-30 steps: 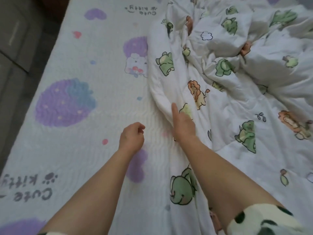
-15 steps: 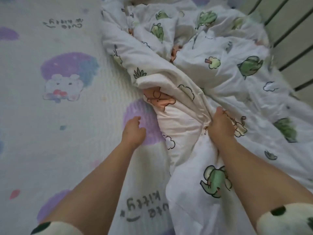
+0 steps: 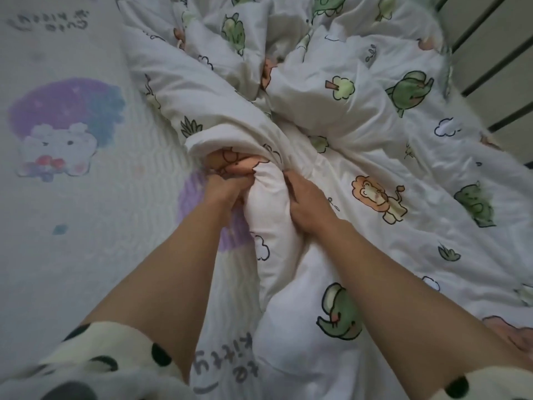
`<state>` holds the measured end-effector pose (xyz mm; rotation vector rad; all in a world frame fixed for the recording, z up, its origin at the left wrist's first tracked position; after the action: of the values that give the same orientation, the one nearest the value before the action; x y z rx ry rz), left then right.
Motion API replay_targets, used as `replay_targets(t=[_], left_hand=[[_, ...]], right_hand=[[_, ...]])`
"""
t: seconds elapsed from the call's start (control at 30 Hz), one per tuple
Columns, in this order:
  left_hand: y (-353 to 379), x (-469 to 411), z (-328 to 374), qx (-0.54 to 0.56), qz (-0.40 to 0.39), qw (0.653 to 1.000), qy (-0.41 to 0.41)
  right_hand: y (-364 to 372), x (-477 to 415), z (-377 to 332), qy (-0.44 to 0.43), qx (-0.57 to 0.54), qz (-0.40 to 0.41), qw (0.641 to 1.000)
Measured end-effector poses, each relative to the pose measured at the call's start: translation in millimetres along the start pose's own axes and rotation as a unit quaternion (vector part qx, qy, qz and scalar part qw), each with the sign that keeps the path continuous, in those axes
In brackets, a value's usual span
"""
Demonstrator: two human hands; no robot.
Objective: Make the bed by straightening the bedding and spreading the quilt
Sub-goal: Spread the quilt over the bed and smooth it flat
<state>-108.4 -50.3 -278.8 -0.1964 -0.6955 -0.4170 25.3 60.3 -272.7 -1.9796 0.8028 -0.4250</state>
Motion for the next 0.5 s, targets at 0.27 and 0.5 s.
replay_targets(t=[0.27,0.5], left_hand=[[-65,19,50,0.005,0.072,0.995,0.072],[-163,55,80,-0.001,0.138,0.985,0.103]], right_hand=[[-18,-7,-40,-0.023,0.074,-0.019,0.997],[-5,0,-138,-0.047,0.088,-0.036,0.994]])
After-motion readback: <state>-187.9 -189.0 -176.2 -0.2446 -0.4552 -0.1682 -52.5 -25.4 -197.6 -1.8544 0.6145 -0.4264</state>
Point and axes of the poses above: each hand's wrist, its own x-axis away from the middle knuckle, its own y-axis out of the palm, z = x × y, the point moved 3 cm from there along -x, towards the middle knuckle, and after that the axes turned 12 degrees about z, right-handed, at the moved point
